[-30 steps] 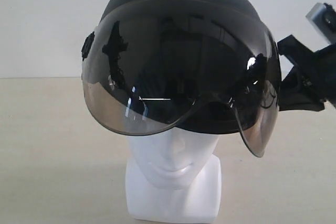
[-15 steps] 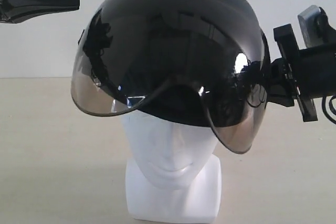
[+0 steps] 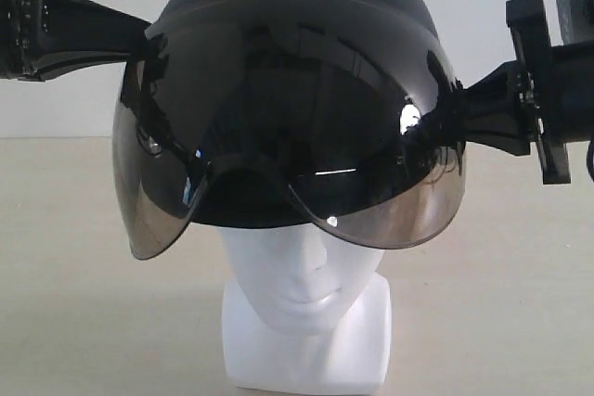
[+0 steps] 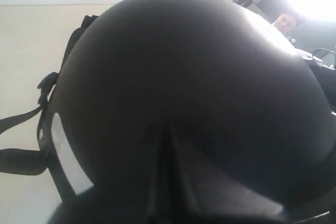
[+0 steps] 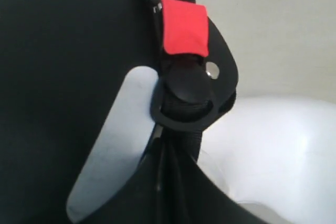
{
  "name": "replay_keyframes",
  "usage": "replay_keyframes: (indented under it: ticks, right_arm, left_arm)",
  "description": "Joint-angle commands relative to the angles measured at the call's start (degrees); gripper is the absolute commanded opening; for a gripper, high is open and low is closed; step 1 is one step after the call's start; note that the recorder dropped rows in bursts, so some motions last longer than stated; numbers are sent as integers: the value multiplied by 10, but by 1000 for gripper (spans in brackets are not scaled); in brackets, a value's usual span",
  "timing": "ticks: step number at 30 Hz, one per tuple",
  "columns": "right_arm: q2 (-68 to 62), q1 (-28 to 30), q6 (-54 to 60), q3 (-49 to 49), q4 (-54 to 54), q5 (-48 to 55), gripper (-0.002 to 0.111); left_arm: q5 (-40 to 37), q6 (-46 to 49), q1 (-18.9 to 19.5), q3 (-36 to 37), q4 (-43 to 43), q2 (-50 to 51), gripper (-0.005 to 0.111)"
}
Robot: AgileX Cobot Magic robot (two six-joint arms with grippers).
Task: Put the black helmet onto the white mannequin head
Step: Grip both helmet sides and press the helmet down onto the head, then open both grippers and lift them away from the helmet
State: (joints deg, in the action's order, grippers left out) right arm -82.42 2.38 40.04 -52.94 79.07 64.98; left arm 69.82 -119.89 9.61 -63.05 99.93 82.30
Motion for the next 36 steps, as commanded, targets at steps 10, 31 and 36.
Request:
replay_keyframes:
  ticks: [10, 31, 36]
  right_arm:
    - [117, -1, -146, -9, -212, -86, 0]
    - [158, -243, -183, -220, -286, -106, 0]
    - [142, -243, -183, -220, -286, -140, 0]
  left_arm:
    - [1, -5, -29, -30, 0, -44, 4]
    - [1, -5, -134, -30, 0, -89, 4]
    - [1, -5, -134, -34, 0, -89, 4]
